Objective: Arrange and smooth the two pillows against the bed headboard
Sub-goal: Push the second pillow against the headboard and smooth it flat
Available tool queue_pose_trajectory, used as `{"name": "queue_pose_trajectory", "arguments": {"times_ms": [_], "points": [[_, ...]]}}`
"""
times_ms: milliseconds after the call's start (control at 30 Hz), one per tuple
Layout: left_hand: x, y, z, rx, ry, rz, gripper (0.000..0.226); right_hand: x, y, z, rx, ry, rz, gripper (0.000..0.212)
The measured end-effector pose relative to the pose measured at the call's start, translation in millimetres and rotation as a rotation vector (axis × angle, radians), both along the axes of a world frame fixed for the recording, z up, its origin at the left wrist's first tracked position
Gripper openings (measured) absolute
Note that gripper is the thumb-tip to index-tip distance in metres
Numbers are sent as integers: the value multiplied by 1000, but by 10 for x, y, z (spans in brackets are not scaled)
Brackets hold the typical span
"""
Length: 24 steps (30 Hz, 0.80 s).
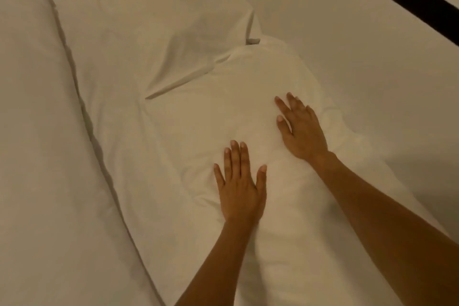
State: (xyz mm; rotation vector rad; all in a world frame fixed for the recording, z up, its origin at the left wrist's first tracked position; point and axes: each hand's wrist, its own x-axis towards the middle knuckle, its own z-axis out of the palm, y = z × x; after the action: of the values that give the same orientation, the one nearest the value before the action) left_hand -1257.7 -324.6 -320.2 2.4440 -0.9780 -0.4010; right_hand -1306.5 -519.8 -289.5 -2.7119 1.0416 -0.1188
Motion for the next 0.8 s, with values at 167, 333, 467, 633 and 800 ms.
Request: {"name": "queue_pose_trajectory", "arguments": {"times_ms": [167,333,467,633,800], "points": [[-8,197,-1,49,55,32,65,-322,-179,97,15,75,-105,51],[-84,726,-41,215,158,105,74,-1022,-271,267,223,218,-268,57],[-225,811,176,235,52,168,69,-1284,-165,568,163,263,-282,58],[-930,699,597,-34,108,-15,84,-1418,478,737,17,6,-152,55],[-1545,935,274,79,21,-346,74,-2056,1133,224,81,90,-169,54]]}}
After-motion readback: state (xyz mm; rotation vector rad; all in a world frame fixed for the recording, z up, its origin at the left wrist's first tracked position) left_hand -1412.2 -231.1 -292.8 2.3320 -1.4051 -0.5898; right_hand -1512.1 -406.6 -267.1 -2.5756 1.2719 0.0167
